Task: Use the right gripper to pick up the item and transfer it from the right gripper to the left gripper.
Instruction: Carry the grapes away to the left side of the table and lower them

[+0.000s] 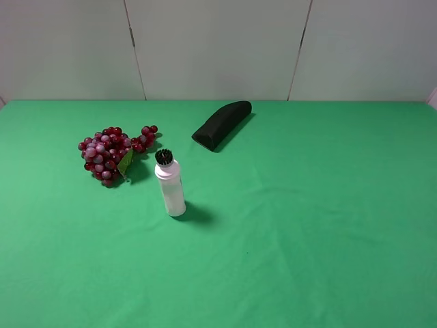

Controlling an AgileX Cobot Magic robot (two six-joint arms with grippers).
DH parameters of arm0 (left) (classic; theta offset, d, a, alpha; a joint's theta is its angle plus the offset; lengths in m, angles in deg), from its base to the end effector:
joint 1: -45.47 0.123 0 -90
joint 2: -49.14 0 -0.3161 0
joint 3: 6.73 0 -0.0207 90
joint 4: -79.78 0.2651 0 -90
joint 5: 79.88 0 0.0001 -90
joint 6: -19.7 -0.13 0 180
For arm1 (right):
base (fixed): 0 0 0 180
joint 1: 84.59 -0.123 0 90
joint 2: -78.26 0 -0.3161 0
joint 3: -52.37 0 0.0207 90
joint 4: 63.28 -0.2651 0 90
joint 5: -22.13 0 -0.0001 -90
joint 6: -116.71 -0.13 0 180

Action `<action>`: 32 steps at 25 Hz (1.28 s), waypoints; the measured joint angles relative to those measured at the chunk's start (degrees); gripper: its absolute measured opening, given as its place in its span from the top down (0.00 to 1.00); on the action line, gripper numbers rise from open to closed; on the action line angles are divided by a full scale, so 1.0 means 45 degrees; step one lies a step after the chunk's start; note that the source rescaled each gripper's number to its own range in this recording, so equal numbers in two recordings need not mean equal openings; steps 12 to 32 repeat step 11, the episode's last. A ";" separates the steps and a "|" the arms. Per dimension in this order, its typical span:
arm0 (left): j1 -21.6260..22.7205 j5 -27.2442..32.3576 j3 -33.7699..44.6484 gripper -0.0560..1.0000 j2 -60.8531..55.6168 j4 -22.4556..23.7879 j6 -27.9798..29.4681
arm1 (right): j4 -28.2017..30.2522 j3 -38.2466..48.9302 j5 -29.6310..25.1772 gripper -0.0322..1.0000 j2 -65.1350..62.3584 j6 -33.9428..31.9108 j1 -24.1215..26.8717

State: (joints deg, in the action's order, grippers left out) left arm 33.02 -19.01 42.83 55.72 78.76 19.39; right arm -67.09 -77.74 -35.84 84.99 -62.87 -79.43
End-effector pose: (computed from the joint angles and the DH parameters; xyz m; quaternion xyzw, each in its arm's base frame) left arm 0.0097 -0.0042 0.2650 0.0951 0.8473 -0.0641 0.5185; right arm 0.0147 0.0060 0.2692 0.0344 0.8403 0.0069 0.5410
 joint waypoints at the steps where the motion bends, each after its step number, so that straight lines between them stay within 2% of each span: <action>1: 0.0137 0.0000 0.0000 0.01 0.0000 0.0000 0.0000 | 0.0000 0.0000 0.0000 0.00 0.0000 0.0000 0.0000; 7: 0.1871 0.0000 0.0000 0.01 0.0000 0.0000 0.0000 | 0.0000 0.0000 0.0000 0.00 0.0000 0.0000 0.0000; 9: 0.2174 0.0000 0.0000 0.01 0.0000 0.0000 0.0069 | 0.0000 0.0000 0.0000 0.00 0.0000 0.0000 0.0000; 32: 0.2245 0.0000 0.0000 0.01 0.0000 0.0000 0.0069 | 0.0000 0.0000 0.0000 0.00 0.0000 0.0000 0.0000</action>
